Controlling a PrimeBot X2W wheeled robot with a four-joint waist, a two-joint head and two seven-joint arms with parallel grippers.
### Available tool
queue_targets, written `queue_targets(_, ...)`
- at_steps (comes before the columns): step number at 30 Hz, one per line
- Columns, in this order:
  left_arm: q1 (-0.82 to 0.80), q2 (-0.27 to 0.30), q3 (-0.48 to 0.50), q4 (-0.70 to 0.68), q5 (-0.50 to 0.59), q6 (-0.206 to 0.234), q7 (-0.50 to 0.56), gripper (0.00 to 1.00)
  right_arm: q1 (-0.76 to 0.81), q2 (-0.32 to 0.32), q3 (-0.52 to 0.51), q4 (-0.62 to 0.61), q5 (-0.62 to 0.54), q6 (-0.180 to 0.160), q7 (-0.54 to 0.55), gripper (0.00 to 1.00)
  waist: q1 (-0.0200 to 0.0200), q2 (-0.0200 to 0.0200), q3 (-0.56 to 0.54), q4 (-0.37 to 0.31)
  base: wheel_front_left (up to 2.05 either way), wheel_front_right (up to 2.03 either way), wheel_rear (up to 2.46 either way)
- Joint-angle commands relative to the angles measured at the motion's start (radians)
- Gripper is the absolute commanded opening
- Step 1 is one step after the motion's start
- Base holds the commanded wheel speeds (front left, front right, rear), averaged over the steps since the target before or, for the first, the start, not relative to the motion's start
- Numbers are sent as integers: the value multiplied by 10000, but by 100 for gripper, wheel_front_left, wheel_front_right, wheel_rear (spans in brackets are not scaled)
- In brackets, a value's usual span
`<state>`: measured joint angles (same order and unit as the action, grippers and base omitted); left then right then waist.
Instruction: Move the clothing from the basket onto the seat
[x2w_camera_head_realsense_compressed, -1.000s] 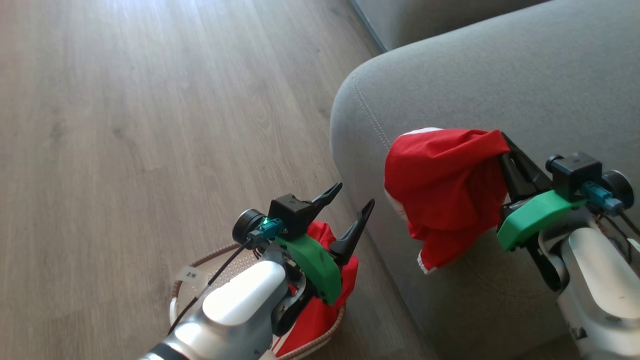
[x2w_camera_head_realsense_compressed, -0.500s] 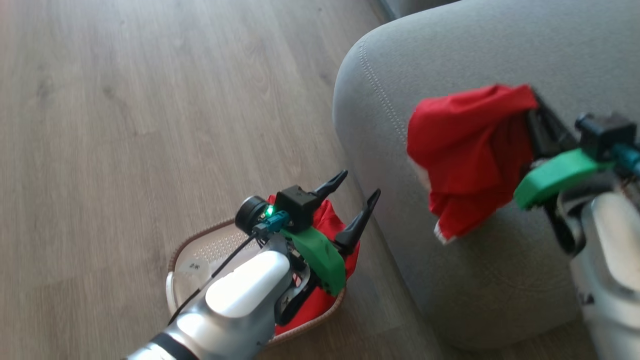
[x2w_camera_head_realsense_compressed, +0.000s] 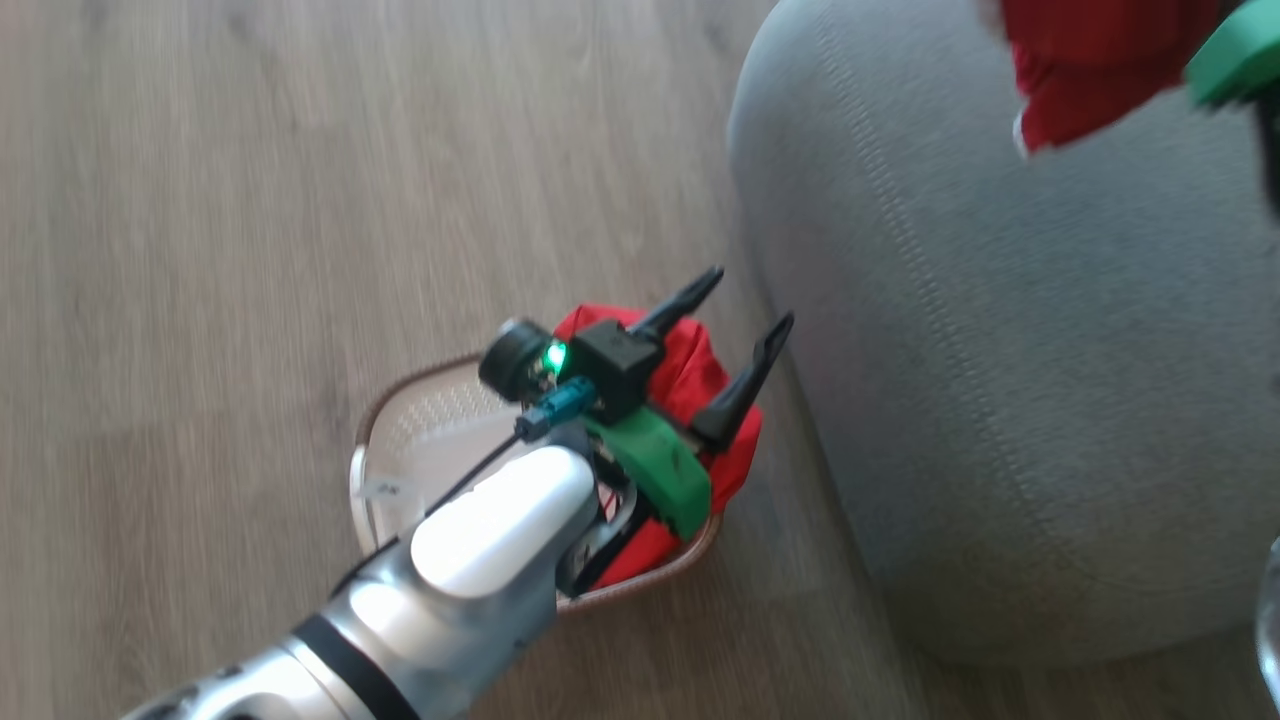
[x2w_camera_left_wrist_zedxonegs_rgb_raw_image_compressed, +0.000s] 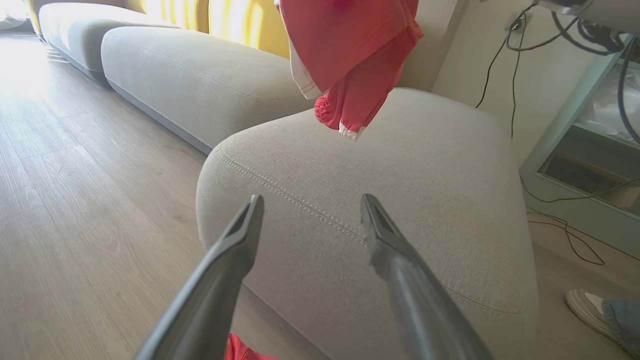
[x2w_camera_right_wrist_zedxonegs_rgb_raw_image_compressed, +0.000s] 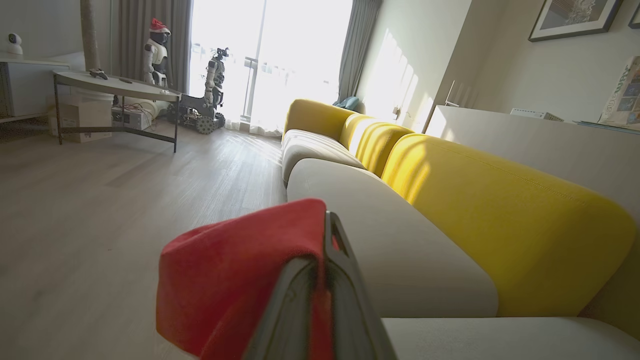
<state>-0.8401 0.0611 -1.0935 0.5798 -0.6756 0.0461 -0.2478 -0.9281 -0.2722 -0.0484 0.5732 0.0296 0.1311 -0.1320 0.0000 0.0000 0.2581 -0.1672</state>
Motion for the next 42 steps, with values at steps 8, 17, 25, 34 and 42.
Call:
queue_targets(8,-1055,519,245,-1334,456,445,211,100,-2083,-663,-1133,1034,-843,-4,-211,0,0,0,1833,695,0,0,0)
queue_targets(17,-1459,971,262,-2396,799,892,517,100,-2892,-915,-2678,2751,-2077,-4,-547,0,0,0,3069,996,0,0,0)
queue_targets(25,-1549,1082,203,-2683,873,999,588,100,-2732,-442,-3515,4182,-2897,-4,-884,0,0,0,3438,1109,0,0,0)
queue_targets(34,-1406,1129,227,-2543,745,1030,454,100,-2680,-168,-3754,5315,-3486,-4,-1172,42,0,0,3373,1213,0,0,0)
queue_targets(42,-1138,1205,377,-2323,551,1065,246,100,-2264,85,-3478,5270,-3586,-4,-1289,100,0,0,2841,1109,0,0,0)
